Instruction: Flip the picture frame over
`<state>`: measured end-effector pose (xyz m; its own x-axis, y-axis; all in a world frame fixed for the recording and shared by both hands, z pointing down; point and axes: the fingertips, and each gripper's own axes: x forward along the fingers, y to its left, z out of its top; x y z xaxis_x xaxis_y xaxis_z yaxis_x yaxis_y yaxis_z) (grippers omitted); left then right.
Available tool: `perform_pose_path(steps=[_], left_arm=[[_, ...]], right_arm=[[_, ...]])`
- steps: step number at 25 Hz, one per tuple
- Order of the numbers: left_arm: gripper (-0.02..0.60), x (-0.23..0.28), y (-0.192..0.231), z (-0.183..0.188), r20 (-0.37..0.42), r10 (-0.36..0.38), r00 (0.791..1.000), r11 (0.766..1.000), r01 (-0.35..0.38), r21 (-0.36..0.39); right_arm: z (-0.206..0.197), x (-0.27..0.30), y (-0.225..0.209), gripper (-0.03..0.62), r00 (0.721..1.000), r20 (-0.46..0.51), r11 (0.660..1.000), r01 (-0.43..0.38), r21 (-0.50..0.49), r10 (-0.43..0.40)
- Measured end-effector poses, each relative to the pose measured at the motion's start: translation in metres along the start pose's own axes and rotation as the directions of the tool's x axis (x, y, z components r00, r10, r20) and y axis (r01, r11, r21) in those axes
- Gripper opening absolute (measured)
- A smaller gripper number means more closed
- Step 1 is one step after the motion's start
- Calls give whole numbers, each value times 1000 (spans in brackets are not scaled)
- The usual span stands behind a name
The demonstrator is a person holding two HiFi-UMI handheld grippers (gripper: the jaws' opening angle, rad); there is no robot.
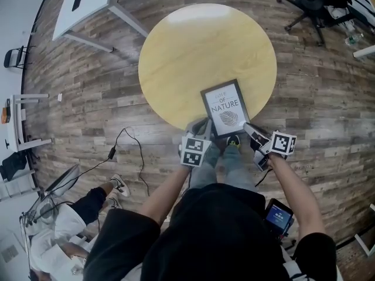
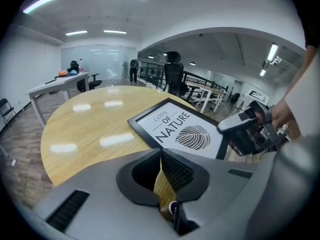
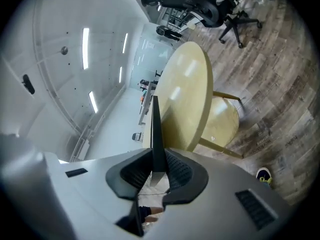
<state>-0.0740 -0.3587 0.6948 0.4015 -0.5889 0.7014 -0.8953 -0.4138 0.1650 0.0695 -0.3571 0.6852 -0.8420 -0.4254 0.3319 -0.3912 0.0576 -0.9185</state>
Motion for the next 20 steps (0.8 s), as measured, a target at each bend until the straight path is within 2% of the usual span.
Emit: perform_pose_path(steps=[6,8,10,12,14,17,20], left_arm=[[29,-13,11,15,39,54,998,997,-52,-58],[29,-18,14,23,66,61,996,997,-57,-58],[29,-23,16,33,92,62,994,996,-57,-62],[29,-29,18,40,113,61,992,996,-54,-68],[29,-34,20,46,130,61,990,996,-52,-71],[29,-40,26,52,147,65,987,996,-55,-77],[29,-49,35,57,165,79,983,994,-65,-89]], right_arm=[[24,-9,23,80,996,76,989,55,-141,-45],[35,-9,38,80,993,96,971,86,-222,-66],[46,-9,52,78,990,110,939,122,-323,-91],[53,-7,65,78,985,122,889,163,-427,-122],[59,-3,78,78,977,139,824,213,-525,-164],[64,5,94,78,961,166,711,275,-647,-220],[63,16,108,78,952,166,583,291,-759,-259]])
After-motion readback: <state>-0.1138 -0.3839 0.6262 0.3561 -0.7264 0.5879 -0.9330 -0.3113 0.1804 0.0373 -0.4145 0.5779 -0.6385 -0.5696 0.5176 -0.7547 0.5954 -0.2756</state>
